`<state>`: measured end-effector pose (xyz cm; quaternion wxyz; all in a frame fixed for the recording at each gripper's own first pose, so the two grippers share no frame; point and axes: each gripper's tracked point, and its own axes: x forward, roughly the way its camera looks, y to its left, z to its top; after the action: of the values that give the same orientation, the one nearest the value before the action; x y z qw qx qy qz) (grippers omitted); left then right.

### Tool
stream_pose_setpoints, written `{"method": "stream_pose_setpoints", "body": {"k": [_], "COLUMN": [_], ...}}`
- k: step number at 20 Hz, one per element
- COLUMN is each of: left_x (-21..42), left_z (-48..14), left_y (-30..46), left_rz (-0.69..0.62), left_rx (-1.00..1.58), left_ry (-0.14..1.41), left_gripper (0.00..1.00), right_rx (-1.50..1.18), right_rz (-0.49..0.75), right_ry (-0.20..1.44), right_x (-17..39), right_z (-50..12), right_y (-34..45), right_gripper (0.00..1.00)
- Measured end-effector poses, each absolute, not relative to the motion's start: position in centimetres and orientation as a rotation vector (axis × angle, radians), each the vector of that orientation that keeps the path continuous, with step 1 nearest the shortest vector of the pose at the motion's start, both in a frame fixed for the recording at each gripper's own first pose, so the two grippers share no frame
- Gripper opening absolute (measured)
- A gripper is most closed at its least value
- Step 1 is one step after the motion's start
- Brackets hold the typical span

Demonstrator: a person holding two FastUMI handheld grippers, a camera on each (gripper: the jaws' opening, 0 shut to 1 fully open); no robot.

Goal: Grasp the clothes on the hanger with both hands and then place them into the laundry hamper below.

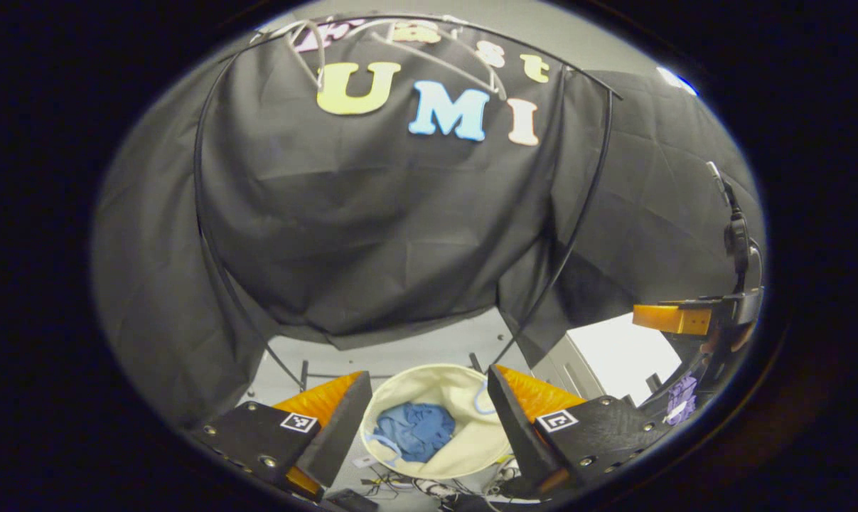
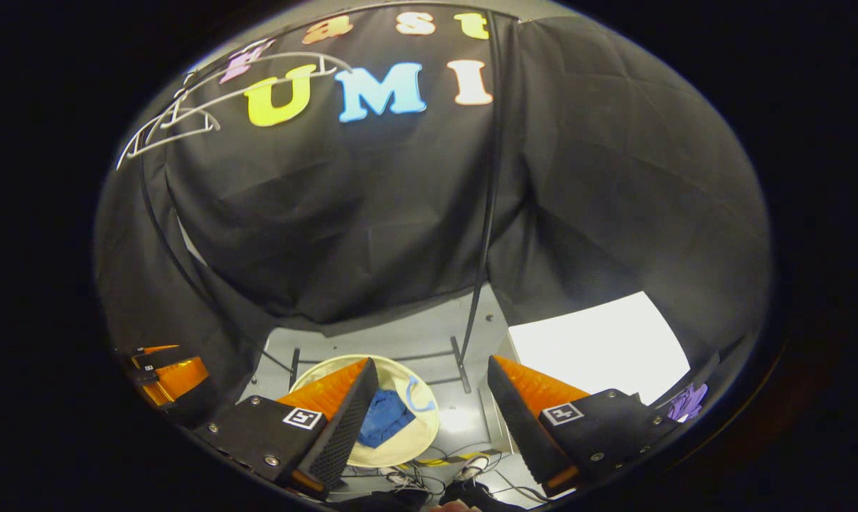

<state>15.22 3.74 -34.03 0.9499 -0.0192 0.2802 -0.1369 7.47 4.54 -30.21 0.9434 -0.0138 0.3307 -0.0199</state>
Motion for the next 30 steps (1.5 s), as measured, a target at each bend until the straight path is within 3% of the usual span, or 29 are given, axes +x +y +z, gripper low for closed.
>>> {"method": "stream_pose_setpoints", "body": {"k": [9,11,13,14,17,18,19,24,29,30], "left_x": [16.8,15.8,14.5,11.8,6.4,5.4,4.2,0.2,-1.3,-1.3], "left_z": [-13.2,-7.9,-4.8,-3.5,0.6,1.9,2.8,5.6,4.2,3.8], "left_y": [-0.5,-1.5,-2.5,-3.5,-6.5,-6.7,-6.8,-8.2,-6.4,-5.3], "left_rz": [-0.123,-0.082,-0.039,-0.023,0.032,0.069,0.105,0.146,0.143,0.158], "left_rx": [-0.084,-0.075,-0.072,-0.075,-0.042,-0.024,-0.019,-0.035,-0.005,-0.002], "left_ry": [0.228,0.143,0.087,0.053,-0.049,-0.074,-0.090,-0.194,-0.167,-0.157], "left_gripper": [0.94,0.94,0.94,0.94,0.94,0.94,0.94,0.94,0.94,0.93], "right_rx": [-0.041,-0.043,-0.044,-0.036,-0.005,0.005,0.015,0.084,0.112,0.107], "right_rz": [0.026,0.059,0.090,0.100,0.144,0.144,0.143,0.084,-0.013,-0.014], "right_ry": [0.297,0.196,0.121,0.092,0.006,-0.015,-0.032,-0.053,-0.083,-0.083], "right_x": [11.8,12.7,13.2,13.1,12.5,12.0,11.6,10.1,8.4,8.1], "right_z": [-15.5,-11.7,-8.6,-7.4,-4.0,-3.2,-2.6,-2.1,-1.6,-1.5], "right_y": [-1.0,-1.8,-2.9,-3.6,-5.3,-6.2,-7.0,-10.2,-12.1,-11.8], "right_gripper": [0.96,0.92,0.95,0.92,0.92,0.99,0.92,0.95,0.95,0.90]}}
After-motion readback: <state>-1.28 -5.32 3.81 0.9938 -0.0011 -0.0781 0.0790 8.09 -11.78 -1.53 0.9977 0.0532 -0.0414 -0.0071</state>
